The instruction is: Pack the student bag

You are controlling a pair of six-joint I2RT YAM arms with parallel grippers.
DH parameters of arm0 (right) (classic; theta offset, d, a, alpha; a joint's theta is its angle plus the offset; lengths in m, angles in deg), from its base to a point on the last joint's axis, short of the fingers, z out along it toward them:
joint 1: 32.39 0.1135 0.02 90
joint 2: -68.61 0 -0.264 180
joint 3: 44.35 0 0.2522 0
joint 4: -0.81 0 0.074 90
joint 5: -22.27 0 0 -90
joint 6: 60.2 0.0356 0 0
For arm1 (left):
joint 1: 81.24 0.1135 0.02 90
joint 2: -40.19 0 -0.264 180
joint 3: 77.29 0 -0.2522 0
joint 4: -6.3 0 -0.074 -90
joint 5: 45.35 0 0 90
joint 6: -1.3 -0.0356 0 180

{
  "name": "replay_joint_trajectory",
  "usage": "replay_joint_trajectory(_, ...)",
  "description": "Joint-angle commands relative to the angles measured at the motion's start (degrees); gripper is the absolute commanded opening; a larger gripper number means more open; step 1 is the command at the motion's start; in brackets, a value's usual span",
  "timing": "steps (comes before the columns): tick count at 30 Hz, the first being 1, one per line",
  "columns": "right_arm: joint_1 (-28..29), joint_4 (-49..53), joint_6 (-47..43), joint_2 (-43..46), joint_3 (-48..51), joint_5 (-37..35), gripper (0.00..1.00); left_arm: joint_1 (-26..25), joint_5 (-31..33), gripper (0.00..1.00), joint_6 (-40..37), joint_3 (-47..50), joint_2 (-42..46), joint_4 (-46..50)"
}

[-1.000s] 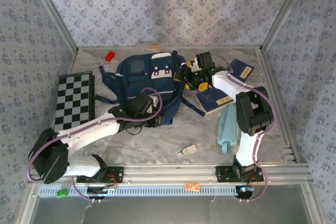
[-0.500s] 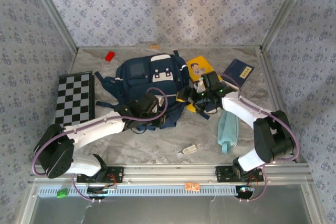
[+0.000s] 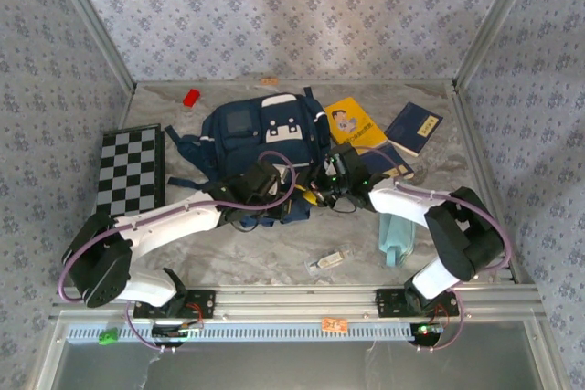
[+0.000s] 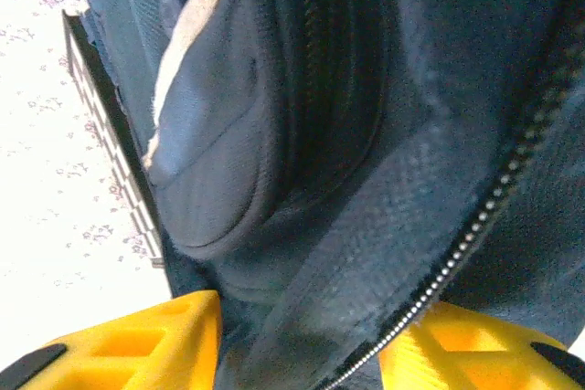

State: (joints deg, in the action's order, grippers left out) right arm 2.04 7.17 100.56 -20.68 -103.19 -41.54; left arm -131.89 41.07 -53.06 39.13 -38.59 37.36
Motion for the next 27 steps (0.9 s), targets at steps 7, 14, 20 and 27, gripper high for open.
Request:
replay_joint_trajectory(7, -2.9, 4.8, -6.9, -0.2, -1.2, -3.5, 0.1, -0.7, 1.7, 0.0, -1.1, -0.3, 2.8, 3.9)
replay_joint_trajectory(14, -9.4, 14.0, -15.6, 1.5, -4.8, -0.4, 0.0, -0.4, 6.1, 0.0, 0.1, 5.3, 10.0, 11.3)
replay_joint_trajectory(20, -14.2, 19.0, -21.5, -0.1, -9.7, 2.6, 0.0, 6.5, 5.5, 0.0, -0.5, 12.2, 15.9, 11.5)
replay_joint_trajectory(27, -14.7, 22.0, -23.8, -3.9, -15.1, 1.9, 0.1, 10.0, 3.2, 0.0, -1.8, 9.3, 12.4, 7.3)
